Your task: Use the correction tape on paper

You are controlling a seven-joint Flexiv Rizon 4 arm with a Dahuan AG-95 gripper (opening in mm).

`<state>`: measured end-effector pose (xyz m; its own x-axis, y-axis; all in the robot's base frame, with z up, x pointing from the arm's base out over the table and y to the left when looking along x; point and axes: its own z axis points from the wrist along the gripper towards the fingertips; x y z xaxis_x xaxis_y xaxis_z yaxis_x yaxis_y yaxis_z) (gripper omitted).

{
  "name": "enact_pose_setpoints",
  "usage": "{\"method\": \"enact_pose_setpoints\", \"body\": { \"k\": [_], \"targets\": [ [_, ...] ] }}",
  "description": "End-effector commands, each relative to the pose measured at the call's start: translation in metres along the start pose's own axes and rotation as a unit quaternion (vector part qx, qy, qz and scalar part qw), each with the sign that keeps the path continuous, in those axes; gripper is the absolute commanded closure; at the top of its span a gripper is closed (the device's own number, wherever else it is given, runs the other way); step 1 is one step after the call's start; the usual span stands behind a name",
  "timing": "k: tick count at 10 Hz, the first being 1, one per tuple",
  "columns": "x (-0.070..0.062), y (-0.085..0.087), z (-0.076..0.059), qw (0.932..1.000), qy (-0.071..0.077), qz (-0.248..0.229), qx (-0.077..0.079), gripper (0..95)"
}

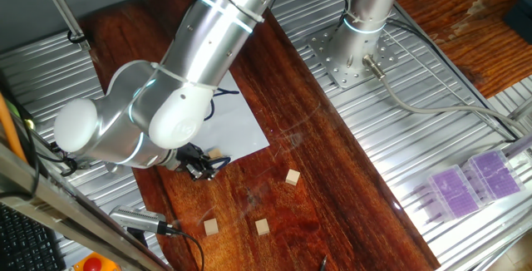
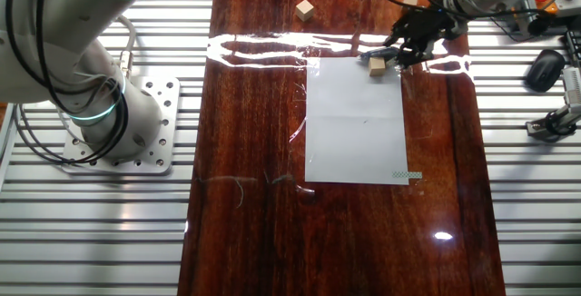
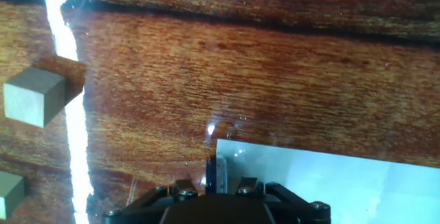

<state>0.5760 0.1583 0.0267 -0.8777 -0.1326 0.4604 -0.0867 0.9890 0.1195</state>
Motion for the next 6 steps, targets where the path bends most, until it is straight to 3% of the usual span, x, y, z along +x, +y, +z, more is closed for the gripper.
{"method": "enact_pose_setpoints", "body": {
  "k": [1,6],
  "targets": [
    [0.0007,0.001,0.0036,1.0,0.009,-0.001,0.0,57.0],
    [0.0014,0.0007,0.0071,0.9999,0.011,0.0,-0.001,57.0]
  ]
}}
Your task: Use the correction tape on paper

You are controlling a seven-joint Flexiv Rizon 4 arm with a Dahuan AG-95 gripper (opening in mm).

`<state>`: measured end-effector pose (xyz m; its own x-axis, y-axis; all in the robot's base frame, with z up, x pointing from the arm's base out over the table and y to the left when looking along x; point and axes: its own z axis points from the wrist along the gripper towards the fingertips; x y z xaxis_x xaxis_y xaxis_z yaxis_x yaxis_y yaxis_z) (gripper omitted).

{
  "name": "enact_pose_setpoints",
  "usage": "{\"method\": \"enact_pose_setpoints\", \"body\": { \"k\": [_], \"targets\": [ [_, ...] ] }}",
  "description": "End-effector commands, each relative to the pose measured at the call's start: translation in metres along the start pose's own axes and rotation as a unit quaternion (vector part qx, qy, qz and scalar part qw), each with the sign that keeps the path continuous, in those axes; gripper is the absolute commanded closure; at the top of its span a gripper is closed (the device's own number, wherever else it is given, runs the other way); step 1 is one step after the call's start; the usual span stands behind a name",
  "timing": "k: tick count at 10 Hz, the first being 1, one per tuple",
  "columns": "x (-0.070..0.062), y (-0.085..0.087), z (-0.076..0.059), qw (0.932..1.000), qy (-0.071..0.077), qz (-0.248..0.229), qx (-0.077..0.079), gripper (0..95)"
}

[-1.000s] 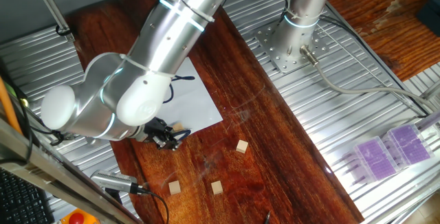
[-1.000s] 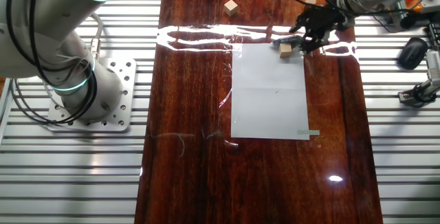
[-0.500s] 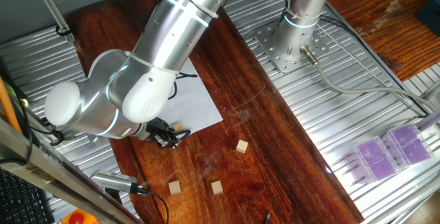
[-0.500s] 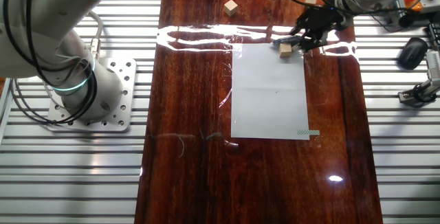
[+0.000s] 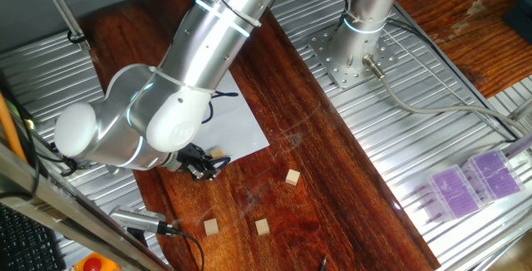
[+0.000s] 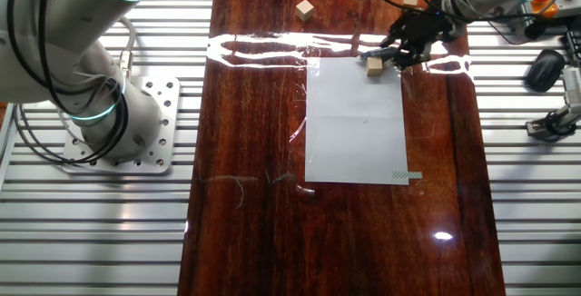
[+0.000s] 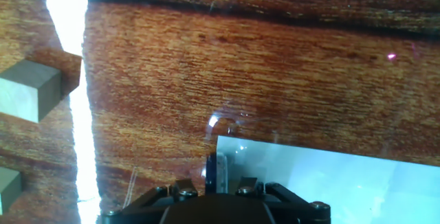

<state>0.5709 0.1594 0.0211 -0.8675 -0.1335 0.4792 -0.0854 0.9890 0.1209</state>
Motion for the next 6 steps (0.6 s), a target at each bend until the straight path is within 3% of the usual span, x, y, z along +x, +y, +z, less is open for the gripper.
{"method": "enact_pose_setpoints", "body": {
  "k": [1,6],
  "targets": [
    [0.0,-0.0001,0.0003,1.0,0.006,0.0,-0.002,57.0],
    [0.0012,0.0002,-0.0008,1.0,0.004,0.002,-0.002,57.0]
  ]
}}
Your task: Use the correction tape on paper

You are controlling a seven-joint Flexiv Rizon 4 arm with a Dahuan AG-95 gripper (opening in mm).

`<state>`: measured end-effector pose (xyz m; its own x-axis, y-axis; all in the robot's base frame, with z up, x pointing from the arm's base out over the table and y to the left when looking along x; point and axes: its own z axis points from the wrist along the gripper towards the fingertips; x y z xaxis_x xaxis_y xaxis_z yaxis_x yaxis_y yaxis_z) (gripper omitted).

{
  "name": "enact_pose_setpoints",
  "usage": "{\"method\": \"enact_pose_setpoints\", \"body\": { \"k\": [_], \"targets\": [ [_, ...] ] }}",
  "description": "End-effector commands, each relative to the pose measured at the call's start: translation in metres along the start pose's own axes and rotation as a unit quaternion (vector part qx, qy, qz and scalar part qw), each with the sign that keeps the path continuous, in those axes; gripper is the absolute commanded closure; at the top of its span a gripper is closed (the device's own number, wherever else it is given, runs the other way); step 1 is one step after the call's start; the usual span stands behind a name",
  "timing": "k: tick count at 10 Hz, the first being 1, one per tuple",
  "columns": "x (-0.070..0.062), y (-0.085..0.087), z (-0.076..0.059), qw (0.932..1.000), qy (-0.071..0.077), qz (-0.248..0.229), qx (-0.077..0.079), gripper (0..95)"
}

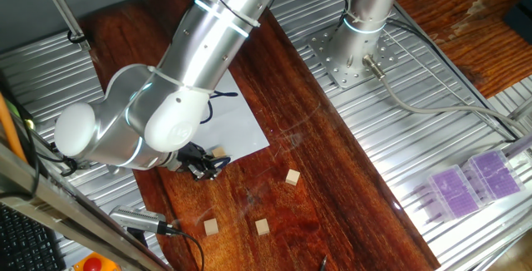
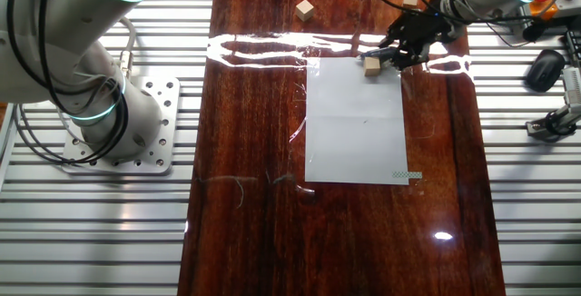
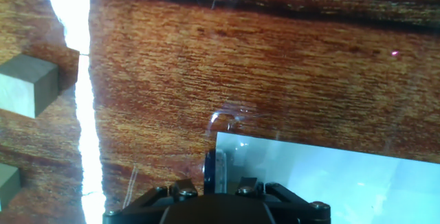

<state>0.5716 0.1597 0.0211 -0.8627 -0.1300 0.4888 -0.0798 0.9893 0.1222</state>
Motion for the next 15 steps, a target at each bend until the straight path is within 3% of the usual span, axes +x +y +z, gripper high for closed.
{"method": "enact_pose_setpoints", "body": {
  "k": [1,15],
  "targets": [
    [0.0019,-0.0001,-0.0003,1.0,-0.002,-0.001,0.0,57.0],
    [0.0005,0.0012,0.003,1.0,0.006,0.0,-0.001,57.0]
  ]
}}
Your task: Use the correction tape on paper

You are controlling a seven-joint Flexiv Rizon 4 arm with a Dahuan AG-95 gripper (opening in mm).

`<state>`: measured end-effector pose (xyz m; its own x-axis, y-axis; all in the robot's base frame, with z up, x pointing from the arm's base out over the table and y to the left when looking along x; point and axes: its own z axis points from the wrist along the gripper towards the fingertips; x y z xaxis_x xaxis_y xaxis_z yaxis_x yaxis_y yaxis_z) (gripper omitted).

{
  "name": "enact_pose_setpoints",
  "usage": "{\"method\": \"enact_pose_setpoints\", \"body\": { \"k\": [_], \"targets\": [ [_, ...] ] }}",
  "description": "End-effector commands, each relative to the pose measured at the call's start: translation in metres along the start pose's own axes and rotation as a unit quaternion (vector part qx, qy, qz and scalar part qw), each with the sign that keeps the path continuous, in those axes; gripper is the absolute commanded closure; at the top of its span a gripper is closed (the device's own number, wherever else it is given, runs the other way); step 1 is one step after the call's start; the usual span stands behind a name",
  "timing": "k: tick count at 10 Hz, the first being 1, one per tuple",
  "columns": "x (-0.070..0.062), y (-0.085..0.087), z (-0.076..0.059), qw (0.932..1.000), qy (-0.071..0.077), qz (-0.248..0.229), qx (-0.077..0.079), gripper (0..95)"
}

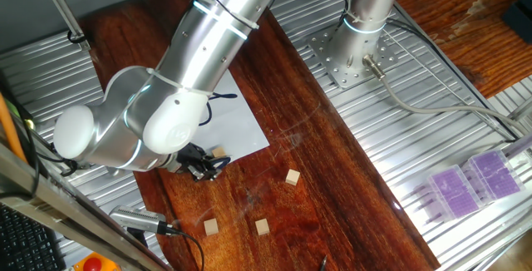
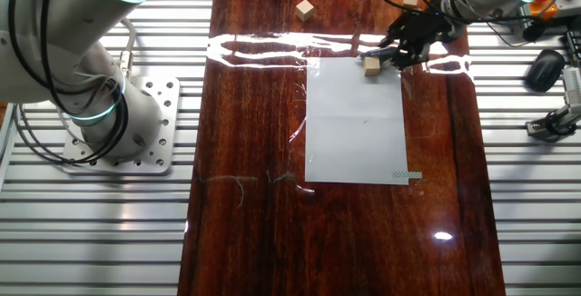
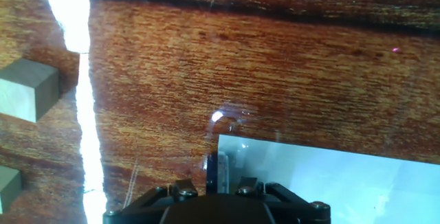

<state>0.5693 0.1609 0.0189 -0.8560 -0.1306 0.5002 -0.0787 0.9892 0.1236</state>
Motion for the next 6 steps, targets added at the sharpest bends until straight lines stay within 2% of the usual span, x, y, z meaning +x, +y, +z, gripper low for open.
{"method": "enact_pose_setpoints", "body": {
  "k": [1,6],
  "targets": [
    [0.0006,0.0001,0.001,1.0,0.0,0.0,0.0,57.0],
    [0.0001,-0.0008,0.0067,1.0,-0.001,0.003,0.003,57.0]
  ]
}}
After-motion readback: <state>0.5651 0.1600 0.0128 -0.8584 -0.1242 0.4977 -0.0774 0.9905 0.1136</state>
